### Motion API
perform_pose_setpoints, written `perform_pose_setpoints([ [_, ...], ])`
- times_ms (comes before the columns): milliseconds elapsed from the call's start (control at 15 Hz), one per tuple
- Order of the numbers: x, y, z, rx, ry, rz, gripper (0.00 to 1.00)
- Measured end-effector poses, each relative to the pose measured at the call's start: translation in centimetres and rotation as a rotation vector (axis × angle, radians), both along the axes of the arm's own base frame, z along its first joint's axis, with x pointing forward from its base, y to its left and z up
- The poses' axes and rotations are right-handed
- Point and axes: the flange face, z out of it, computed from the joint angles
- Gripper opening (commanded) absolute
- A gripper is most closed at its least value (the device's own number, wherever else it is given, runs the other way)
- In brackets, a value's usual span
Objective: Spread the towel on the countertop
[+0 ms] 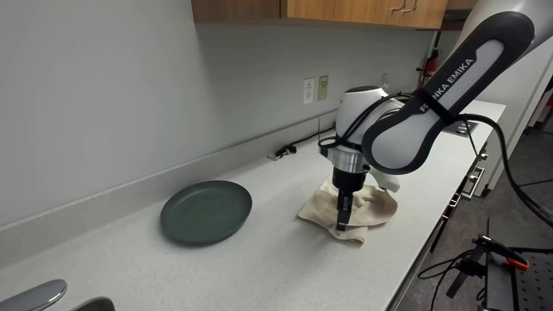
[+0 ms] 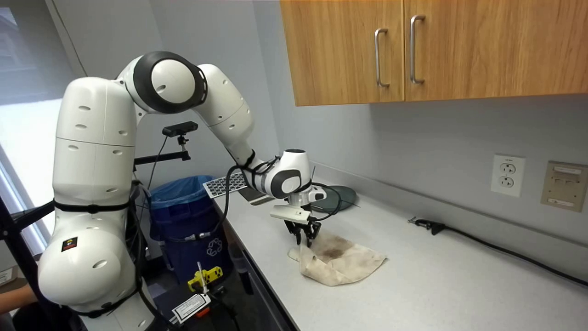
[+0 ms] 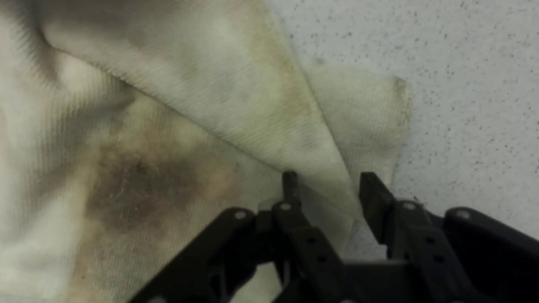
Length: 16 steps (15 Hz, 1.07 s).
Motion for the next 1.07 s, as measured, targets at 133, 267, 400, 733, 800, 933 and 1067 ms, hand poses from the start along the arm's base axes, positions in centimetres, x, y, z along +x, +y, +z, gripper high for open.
perform_pose_setpoints([
  [133,0.2,0.0,-0.1,0.0,0.0,-0.013,0.01],
  [267,0.3,-0.1,-0.1,0.0,0.0,-0.03,0.0],
  [400,0.4,-0.1,-0.1,0.0,0.0,-0.042,0.0],
  [733,0.6,-0.1,1.2,0.001,-0.026,-0.043,0.0],
  [800,0.6,-0.1,1.9,0.0,-0.036,-0.042,0.0],
  [933,0.2,-0.2,3.3,-0.003,-0.052,-0.041,0.0],
  [1067,-0.8,-0.5,4.5,-0.01,-0.053,-0.04,0.0],
])
